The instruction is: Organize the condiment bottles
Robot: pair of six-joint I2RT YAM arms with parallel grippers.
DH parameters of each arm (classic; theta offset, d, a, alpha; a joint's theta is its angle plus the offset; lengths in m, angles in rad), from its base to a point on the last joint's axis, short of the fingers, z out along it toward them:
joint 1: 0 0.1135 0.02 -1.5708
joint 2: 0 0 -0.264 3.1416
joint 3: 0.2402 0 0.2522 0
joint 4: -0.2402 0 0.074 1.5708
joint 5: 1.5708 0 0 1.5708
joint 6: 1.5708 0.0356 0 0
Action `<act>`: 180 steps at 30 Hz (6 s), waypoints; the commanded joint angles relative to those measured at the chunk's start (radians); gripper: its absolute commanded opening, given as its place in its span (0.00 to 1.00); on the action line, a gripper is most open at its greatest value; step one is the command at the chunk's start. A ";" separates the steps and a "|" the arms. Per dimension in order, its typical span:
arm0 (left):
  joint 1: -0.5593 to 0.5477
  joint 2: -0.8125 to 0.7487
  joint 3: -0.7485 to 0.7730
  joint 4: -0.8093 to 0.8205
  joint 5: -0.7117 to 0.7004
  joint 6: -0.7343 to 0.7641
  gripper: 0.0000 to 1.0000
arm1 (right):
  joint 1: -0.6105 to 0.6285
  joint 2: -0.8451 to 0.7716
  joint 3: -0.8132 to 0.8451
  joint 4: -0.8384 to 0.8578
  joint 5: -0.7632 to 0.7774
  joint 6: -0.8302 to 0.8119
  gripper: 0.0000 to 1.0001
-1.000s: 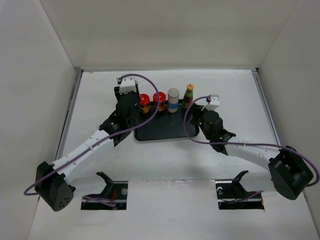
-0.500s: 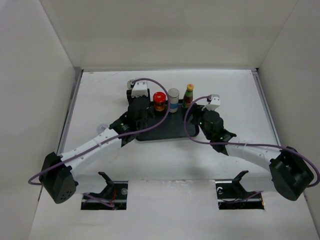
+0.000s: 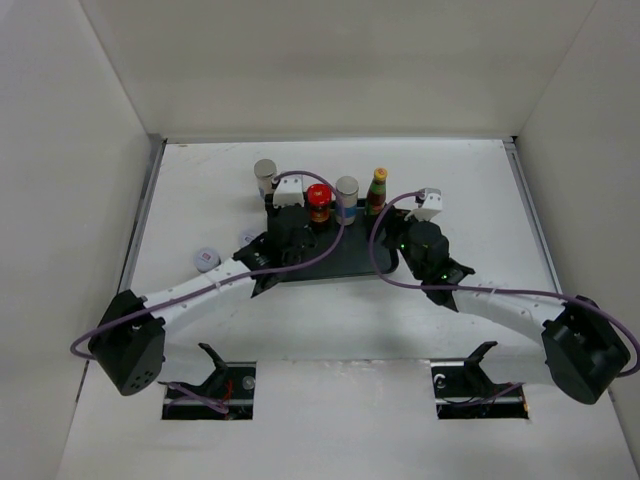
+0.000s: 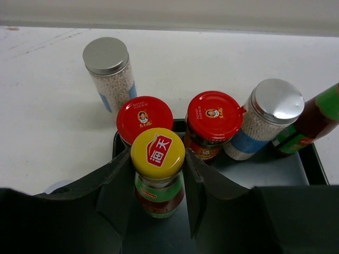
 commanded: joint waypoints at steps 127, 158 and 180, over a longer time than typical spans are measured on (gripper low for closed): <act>-0.179 0.032 -0.035 0.215 0.091 -0.073 0.88 | -0.062 -0.151 -0.096 0.097 0.089 0.043 1.00; 0.292 -0.148 -0.221 -0.179 0.239 -0.323 0.87 | -0.062 -0.090 -0.067 0.094 0.055 0.037 1.00; 0.231 -0.414 -0.274 -0.129 -0.026 -0.238 0.30 | -0.059 -0.094 -0.065 0.091 0.052 0.032 1.00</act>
